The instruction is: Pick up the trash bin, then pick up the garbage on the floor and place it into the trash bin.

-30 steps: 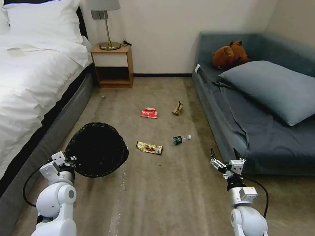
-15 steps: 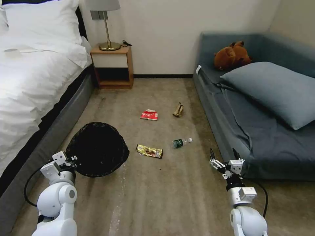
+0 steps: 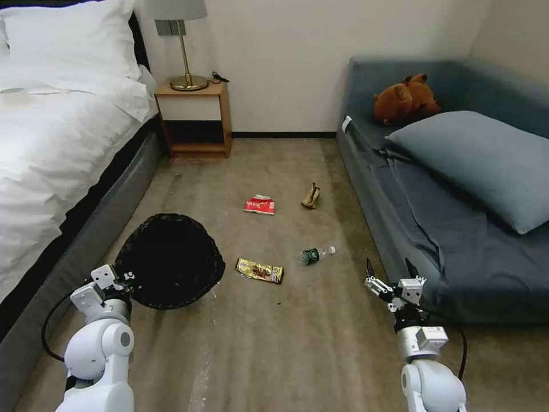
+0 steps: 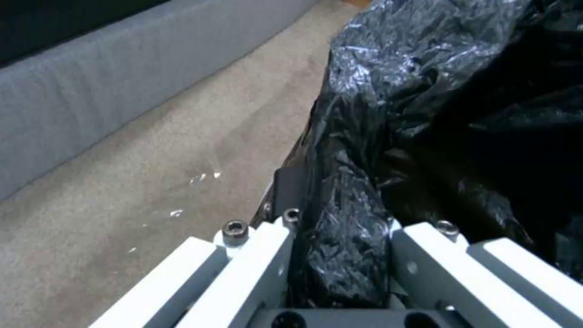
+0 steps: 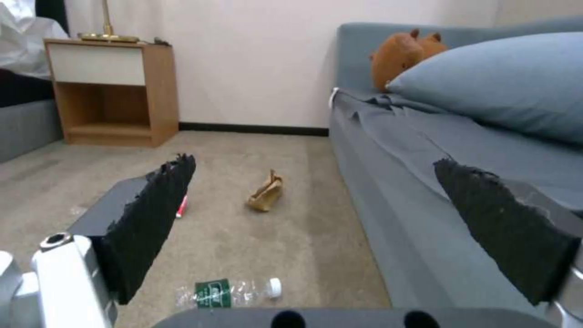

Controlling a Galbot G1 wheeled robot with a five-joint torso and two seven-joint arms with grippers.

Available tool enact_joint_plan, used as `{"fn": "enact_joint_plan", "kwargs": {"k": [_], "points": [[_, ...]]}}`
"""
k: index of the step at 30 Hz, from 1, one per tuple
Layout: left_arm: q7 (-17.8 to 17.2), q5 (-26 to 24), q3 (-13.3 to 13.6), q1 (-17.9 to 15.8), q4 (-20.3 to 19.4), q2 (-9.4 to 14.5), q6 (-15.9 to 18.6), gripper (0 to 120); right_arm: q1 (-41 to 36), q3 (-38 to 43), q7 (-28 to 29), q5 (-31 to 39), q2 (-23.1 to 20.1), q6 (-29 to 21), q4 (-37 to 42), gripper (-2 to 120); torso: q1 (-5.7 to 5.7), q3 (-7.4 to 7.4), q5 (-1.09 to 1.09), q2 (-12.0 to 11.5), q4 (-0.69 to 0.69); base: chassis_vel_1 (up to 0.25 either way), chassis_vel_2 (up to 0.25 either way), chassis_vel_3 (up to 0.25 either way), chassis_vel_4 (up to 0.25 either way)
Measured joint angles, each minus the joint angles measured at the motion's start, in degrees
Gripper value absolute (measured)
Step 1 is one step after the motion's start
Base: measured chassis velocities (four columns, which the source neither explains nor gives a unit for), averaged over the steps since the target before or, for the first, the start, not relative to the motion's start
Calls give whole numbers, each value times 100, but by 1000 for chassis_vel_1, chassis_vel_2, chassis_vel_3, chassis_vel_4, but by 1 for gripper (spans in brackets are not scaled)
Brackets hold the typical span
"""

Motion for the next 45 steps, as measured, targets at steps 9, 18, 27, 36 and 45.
{"fn": "enact_joint_plan", "kwargs": {"k": [9, 18, 27, 36, 45], "points": [[-8, 4, 0, -2, 5, -12, -34, 2, 3, -5, -8, -2, 5, 10, -9, 100, 0, 0, 0, 0, 0, -39, 49, 41, -43], [-11, 9, 7, -2, 14, -17, -51, 2, -8, -5, -25, -4, 15, 23, -16, 100, 0, 0, 0, 0, 0, -54, 47, 52, -56], [-7, 31, 10, 5, 38, -21, -75, 2, -18, -7, -40, -8, 25, 29, -17, 100, 0, 0, 0, 0, 0, -51, 61, 57, -50], [-2, 42, 14, -24, 49, -33, -82, 2, -15, -9, -43, -10, 17, 29, -17, 100, 0, 0, 0, 0, 0, -58, 55, 51, -51], [61, 120, 5, -50, 61, -24, -117, 2, -16, -8, -53, -12, 14, 36, -32, 100, 0, 0, 0, 0, 0, -56, 54, 57, -56]]}}
